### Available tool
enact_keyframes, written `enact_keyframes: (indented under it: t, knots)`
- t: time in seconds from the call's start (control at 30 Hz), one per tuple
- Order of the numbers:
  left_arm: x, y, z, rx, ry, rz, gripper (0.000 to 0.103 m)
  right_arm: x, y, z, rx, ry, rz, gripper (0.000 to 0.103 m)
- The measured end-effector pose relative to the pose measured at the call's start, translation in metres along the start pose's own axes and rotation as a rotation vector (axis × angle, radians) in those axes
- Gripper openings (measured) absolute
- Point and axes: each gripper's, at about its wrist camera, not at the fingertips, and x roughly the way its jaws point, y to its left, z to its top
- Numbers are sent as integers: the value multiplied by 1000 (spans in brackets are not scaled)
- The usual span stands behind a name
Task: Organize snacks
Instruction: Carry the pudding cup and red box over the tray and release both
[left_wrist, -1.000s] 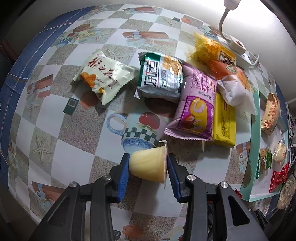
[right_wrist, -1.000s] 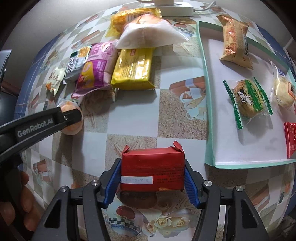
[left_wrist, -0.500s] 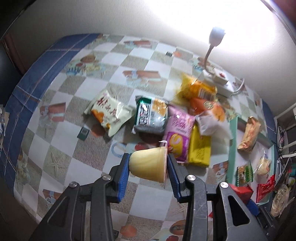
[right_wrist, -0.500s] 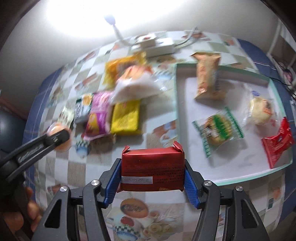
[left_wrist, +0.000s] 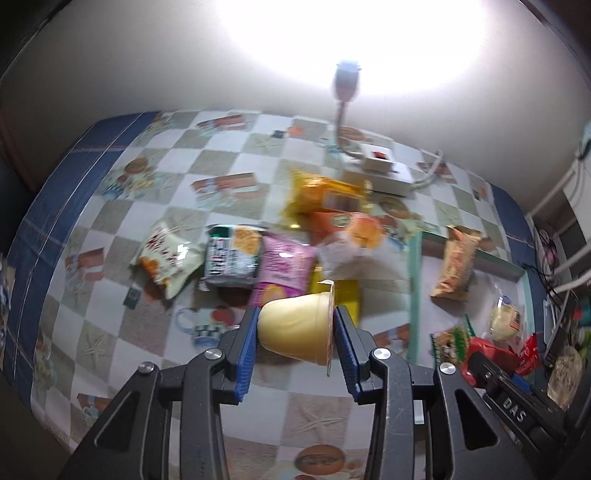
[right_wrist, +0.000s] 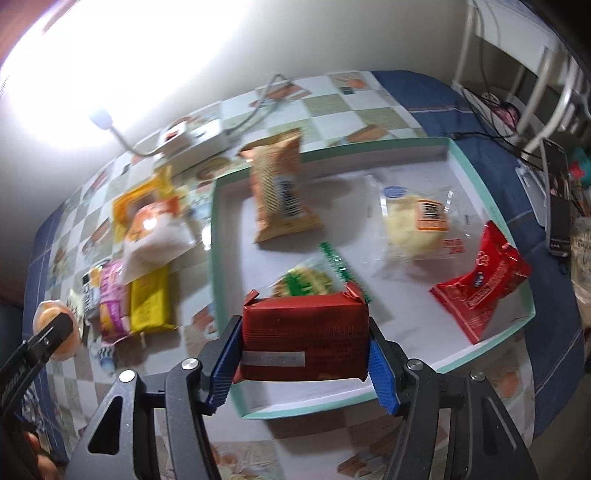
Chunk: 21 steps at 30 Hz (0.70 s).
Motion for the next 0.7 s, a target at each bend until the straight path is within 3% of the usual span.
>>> enact_keyframes:
  t: [0.27,0.7]
  knots:
    - [8,-60,-12,111,24,-92,42,5,-44,10,87,-2,-49,65]
    - [43,-131,-38,233,149,-203,42,24,-98,15,215,37,-96,66]
